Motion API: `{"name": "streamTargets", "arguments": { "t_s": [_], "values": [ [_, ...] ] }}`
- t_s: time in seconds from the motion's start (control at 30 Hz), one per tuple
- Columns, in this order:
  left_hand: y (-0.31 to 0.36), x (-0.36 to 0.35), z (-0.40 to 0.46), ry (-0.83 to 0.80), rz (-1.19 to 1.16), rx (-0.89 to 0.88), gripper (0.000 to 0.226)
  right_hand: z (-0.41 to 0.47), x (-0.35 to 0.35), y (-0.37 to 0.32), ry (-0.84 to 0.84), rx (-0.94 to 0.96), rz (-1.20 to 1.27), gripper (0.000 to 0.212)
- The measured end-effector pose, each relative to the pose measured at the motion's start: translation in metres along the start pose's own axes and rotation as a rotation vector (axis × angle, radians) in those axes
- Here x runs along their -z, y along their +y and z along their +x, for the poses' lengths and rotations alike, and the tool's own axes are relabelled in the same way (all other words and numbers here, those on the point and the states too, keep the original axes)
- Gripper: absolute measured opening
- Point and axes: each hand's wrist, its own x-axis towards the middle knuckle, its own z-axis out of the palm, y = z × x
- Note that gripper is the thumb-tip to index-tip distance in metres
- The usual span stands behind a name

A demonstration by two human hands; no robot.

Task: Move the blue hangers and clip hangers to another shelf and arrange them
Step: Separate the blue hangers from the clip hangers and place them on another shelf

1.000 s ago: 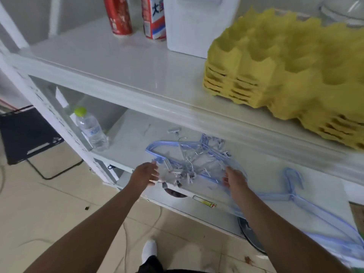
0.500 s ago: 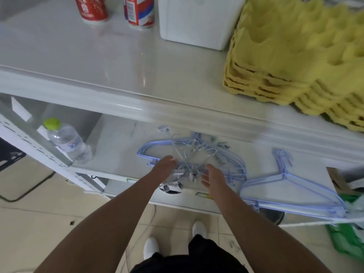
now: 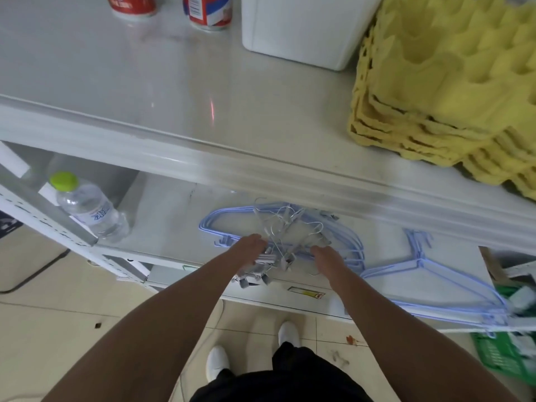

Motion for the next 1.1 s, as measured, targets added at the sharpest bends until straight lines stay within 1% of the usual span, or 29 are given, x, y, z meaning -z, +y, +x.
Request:
{"name": "streamTargets", "arguments": {
  "t_s": [0.03,0.07,0.1,0.13,0.17,0.2,0.23,0.27,0.33,0.37,0.4,0.47,0.5,0.57,0.67,0.7,0.77,0.83,0.9,1.0,1.07,1.1],
  "values": [
    [-0.001,-0.001,0.002,0.007,-0.043,0.042,0.046,-0.002,0.0,0.0,-0.021,-0.053,0.091,0.033],
    [-0.003,-0.002,0.007,0.015,-0.09,0.056,0.049,0.002,0.001,0.001,-0.04,-0.087,0.095,0.033],
    [-0.008,-0.009,0.009,0.041,-0.027,0.028,0.051,0.003,0.001,0.001,-0.032,-0.117,0.196,0.036],
    [-0.012,-0.014,0.013,0.059,0.09,0.013,0.051,0.005,0.002,0.002,-0.08,-0.147,0.211,0.039],
    [-0.015,-0.016,0.021,0.069,0.153,0.004,0.051,0.006,0.002,0.004,-0.109,-0.21,0.298,0.04],
    [-0.017,-0.018,0.028,0.072,0.165,-0.028,0.052,0.004,0.004,0.005,-0.157,-0.306,0.404,0.038],
    [-0.016,-0.018,0.029,0.062,0.15,-0.012,0.053,0.003,0.005,0.008,-0.198,-0.36,0.491,0.035],
    [-0.015,-0.021,0.032,0.048,0.086,0.003,0.053,0.001,0.006,0.009,-0.225,-0.392,0.576,0.033],
    [0.001,-0.015,0.015,-0.041,-0.111,0.035,0.049,0.003,0.008,0.011,-0.195,-0.352,0.786,0.028],
    [0.008,-0.013,0.003,-0.034,-0.104,0.02,0.046,0.005,0.009,0.01,-0.151,-0.335,0.91,0.023],
    [0.011,-0.012,-0.003,-0.053,-0.017,-0.038,0.043,0.006,0.009,0.008,-0.132,-0.312,1.044,0.017],
    [0.013,-0.014,-0.008,-0.08,-0.033,-0.026,0.038,0.007,0.009,0.005,-0.115,-0.234,1.231,0.006],
    [0.015,-0.015,-0.011,-0.092,-0.084,-0.019,0.038,0.005,0.01,0.002,-0.121,-0.188,1.293,0.003],
    [0.015,-0.017,-0.012,-0.078,-0.134,-0.028,0.039,-0.001,0.01,0.0,-0.123,-0.1,1.4,0.006],
    [0.017,-0.022,-0.013,-0.089,-0.149,-0.011,0.041,-0.014,-0.006,0.007,-0.122,-0.067,1.446,0.007],
    [0.017,-0.024,-0.014,-0.112,-0.158,0.0,0.04,-0.02,-0.014,0.01,-0.128,-0.061,1.41,0.008],
    [0.016,-0.028,-0.016,-0.138,-0.174,0.027,0.037,-0.026,-0.031,0.014,-0.133,-0.057,1.246,0.01],
    [0.013,-0.033,-0.014,-0.123,-0.161,0.034,0.036,-0.028,-0.035,0.006,-0.123,-0.089,1.095,0.024],
    [0.007,-0.039,-0.008,-0.074,-0.15,-0.012,0.037,-0.028,-0.031,-0.004,-0.087,-0.138,1.041,0.029],
    [-0.003,-0.048,-0.004,-0.007,-0.135,-0.08,0.04,-0.025,-0.031,-0.01,-0.072,-0.224,1.096,0.018],
    [-0.007,-0.051,-0.004,0.007,-0.142,-0.107,0.042,-0.028,-0.034,-0.009,-0.073,-0.322,1.205,0.006],
    [-0.009,-0.053,-0.004,0.005,-0.138,-0.114,0.044,-0.027,-0.036,-0.007,-0.075,-0.358,1.251,0.007]
  ]
}}
